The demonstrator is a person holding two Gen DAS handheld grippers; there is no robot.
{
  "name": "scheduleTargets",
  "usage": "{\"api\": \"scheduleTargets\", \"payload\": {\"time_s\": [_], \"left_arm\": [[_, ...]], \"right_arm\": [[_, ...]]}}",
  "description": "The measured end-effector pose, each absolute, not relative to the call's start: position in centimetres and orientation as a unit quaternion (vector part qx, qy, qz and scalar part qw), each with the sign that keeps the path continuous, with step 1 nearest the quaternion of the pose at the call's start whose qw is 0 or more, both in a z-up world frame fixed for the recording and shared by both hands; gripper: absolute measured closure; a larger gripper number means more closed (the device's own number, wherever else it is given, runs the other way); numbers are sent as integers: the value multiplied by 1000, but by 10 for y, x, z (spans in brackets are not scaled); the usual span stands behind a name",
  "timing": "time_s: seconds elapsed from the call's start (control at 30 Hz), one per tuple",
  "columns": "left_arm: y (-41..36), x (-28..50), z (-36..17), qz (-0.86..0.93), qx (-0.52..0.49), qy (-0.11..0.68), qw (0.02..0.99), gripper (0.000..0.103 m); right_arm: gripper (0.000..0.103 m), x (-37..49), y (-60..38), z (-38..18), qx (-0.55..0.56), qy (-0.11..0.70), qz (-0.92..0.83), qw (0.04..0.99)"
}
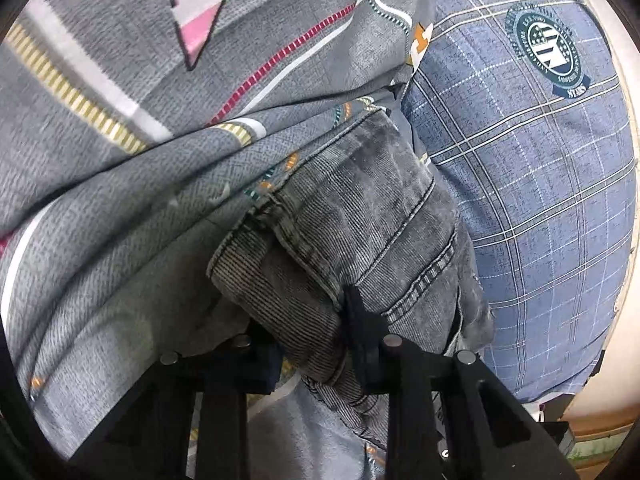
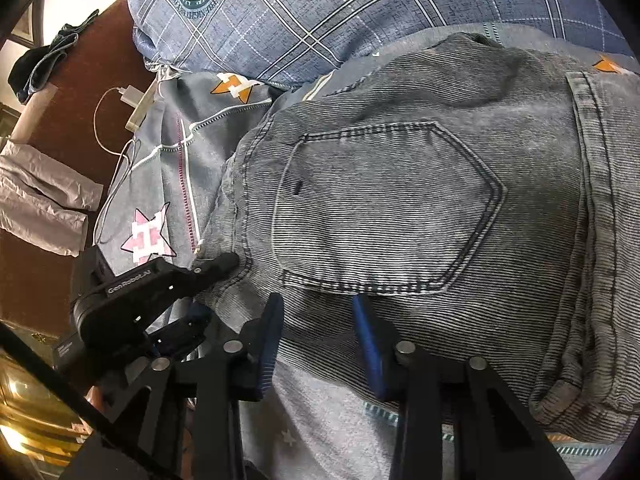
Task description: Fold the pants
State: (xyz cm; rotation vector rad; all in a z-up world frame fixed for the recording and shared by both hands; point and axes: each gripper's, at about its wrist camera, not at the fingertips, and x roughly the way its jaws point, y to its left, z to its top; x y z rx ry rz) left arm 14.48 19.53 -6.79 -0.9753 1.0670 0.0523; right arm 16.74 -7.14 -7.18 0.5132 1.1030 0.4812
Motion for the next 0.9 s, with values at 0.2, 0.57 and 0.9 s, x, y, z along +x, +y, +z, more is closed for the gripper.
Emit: {"api": "scheduleTargets", "payload": {"time_s": [0.2, 0.57, 0.9], "left_arm": [[194, 147, -65, 33, -432, 489, 757, 78], [156, 129, -1, 32, -281, 413, 866, 88], [130, 122, 15, 42, -190, 376, 906, 89]], "right_arm": [[64, 174, -74, -73, 252, 514, 240, 784], [29, 184, -110, -25, 312, 465, 279, 780], [27, 154, -164, -8, 296, 445, 270, 801]]}}
